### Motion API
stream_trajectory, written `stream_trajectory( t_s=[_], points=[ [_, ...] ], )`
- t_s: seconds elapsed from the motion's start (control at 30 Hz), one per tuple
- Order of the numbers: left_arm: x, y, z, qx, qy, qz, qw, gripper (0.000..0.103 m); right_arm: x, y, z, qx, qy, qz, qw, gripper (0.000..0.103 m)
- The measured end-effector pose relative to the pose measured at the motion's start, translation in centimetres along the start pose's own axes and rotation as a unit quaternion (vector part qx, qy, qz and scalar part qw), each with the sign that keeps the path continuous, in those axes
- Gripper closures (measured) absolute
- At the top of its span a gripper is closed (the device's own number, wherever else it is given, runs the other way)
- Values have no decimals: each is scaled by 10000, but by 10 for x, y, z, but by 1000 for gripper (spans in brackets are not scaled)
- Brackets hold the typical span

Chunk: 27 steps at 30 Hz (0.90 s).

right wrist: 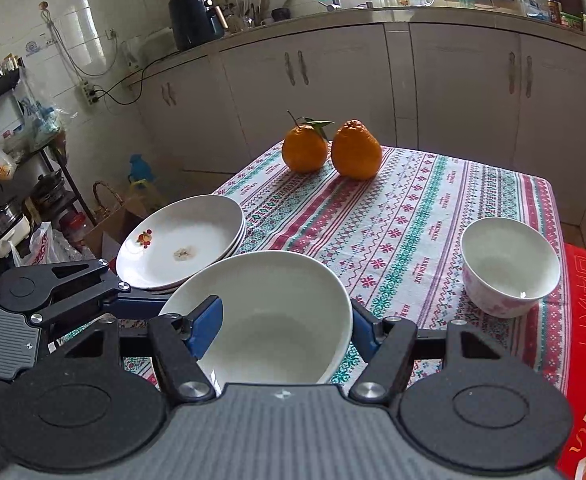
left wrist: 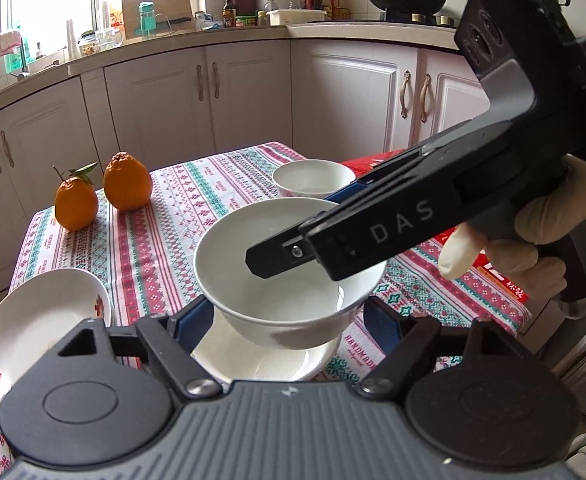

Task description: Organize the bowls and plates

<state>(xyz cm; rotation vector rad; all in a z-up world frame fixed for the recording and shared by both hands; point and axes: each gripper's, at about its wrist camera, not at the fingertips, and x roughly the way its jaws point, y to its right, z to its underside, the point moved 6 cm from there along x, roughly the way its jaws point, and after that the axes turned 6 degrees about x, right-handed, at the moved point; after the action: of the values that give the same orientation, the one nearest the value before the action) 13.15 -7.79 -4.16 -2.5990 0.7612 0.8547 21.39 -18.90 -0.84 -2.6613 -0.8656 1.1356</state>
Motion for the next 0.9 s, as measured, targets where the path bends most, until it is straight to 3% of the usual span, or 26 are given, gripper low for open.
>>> stream_trajectory(
  t_s=[0.9],
  points=[
    [18, -15, 26, -172, -351, 128, 9992, 21, 39, -2, 13, -2, -363, 59, 9993, 31]
  ],
)
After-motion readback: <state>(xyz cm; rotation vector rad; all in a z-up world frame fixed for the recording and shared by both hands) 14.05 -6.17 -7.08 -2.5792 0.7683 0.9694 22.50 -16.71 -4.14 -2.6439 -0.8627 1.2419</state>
